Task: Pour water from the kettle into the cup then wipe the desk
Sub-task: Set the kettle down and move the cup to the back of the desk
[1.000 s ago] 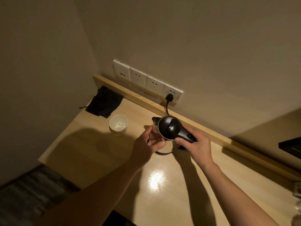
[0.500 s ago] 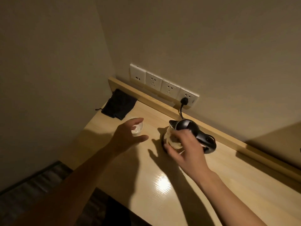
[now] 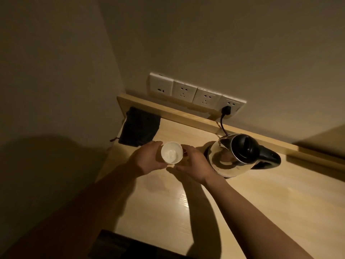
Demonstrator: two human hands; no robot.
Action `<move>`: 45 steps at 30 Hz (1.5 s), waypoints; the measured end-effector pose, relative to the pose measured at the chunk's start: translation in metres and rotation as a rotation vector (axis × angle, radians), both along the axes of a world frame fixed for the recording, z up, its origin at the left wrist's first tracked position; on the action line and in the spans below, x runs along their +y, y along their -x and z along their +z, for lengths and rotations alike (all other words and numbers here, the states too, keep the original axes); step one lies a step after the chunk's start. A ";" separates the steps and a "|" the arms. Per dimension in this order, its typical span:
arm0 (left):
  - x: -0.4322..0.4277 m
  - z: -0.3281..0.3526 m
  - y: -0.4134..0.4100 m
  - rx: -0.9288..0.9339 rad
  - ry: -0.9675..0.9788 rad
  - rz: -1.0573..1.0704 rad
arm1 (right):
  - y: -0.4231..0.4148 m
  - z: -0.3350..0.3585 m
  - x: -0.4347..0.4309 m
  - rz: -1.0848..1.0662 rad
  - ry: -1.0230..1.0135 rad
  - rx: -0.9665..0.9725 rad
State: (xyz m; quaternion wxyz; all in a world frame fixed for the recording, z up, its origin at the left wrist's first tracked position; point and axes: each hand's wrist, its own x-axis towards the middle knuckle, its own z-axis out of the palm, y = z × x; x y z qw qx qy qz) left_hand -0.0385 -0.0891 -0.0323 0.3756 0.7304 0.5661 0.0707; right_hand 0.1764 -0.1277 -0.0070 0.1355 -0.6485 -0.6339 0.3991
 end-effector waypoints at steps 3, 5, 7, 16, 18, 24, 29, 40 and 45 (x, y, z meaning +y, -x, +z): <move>0.005 -0.009 -0.004 -0.020 0.020 0.006 | 0.006 -0.004 -0.001 -0.038 -0.042 0.005; 0.004 -0.012 -0.005 -0.025 0.030 0.006 | 0.009 -0.004 -0.002 -0.057 -0.048 0.013; 0.003 -0.012 -0.006 -0.052 0.042 0.008 | 0.011 -0.004 -0.002 -0.067 -0.050 0.012; 0.023 -0.002 -0.006 -0.147 0.069 0.025 | 0.011 0.001 0.016 -0.098 -0.066 0.017; 0.034 0.003 -0.009 -0.166 0.061 0.020 | 0.010 0.003 0.025 -0.112 -0.070 0.020; 0.071 0.011 -0.021 -0.220 0.050 0.033 | 0.004 0.006 0.061 -0.162 -0.066 0.031; 0.093 0.008 -0.031 -0.243 0.045 0.064 | -0.002 -0.001 0.085 -0.172 -0.059 0.026; 0.119 0.007 -0.036 -0.238 0.070 0.071 | -0.002 -0.013 0.111 -0.193 -0.059 0.028; 0.119 0.005 -0.034 -0.253 0.078 0.080 | -0.003 -0.017 0.114 -0.190 -0.046 0.023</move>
